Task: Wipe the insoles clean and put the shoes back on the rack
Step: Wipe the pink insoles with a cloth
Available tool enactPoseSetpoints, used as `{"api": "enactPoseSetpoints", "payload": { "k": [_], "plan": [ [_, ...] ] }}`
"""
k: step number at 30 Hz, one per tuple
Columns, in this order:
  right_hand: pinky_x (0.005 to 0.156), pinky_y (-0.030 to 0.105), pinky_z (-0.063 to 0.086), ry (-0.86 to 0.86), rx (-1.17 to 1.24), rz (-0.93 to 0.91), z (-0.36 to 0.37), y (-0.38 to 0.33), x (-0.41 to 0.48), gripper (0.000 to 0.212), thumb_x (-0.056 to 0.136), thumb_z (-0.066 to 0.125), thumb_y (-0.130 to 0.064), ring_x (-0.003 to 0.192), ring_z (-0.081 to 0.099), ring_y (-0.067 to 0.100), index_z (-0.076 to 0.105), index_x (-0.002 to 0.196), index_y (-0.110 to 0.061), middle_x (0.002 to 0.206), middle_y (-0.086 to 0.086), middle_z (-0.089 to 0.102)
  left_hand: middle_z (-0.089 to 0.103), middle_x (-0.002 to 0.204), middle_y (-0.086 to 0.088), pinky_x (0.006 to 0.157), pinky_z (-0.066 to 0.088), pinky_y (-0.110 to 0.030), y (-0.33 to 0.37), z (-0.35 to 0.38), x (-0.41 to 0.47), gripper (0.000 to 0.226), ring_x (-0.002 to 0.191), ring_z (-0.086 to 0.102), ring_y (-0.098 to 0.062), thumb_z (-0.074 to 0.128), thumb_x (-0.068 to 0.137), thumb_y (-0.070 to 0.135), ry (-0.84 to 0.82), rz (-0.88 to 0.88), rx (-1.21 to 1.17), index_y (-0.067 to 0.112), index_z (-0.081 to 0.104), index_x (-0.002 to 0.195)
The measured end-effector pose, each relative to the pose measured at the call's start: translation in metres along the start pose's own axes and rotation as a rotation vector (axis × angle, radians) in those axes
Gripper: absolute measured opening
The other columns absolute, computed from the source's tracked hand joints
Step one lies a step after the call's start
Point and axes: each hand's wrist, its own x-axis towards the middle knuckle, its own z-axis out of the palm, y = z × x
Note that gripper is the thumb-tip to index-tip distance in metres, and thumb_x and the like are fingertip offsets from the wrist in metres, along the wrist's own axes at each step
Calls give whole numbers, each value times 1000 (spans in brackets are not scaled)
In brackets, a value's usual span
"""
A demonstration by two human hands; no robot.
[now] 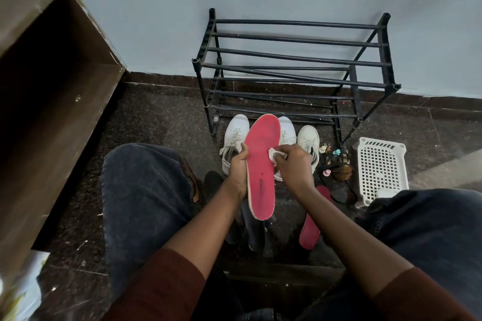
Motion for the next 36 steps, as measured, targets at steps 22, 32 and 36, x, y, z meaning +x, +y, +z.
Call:
{"api": "enactPoseSetpoints", "payload": {
  "k": [22,32,36],
  "plan": [
    [74,29,50,28,-1,6,-14,-8,19,25,86,55,-5,89,63,24,68,107,-5,106,14,67,71,100,-14,72,58,-47,-8,19,-16,57,83,69,-29,26,99,53,-54,-192,-21,9,57,118],
    [46,2,36,-548,15,108,9,32,-48,16,74,65,-3,47,53,-8,74,79,-15,65,-8,63,63,99,-18,66,58,-37,-11,-1,3,58,78,65,-27,26,102,43,215,6,-69,-4,46,131],
    [59,8,46,-332,174,295,4,60,-33,20,76,68,-7,59,60,0,69,69,-25,64,-12,65,53,130,-23,97,45,-46,-28,-10,12,60,114,55,-34,24,101,46,284,-5,27,1,42,136]
  ]
}}
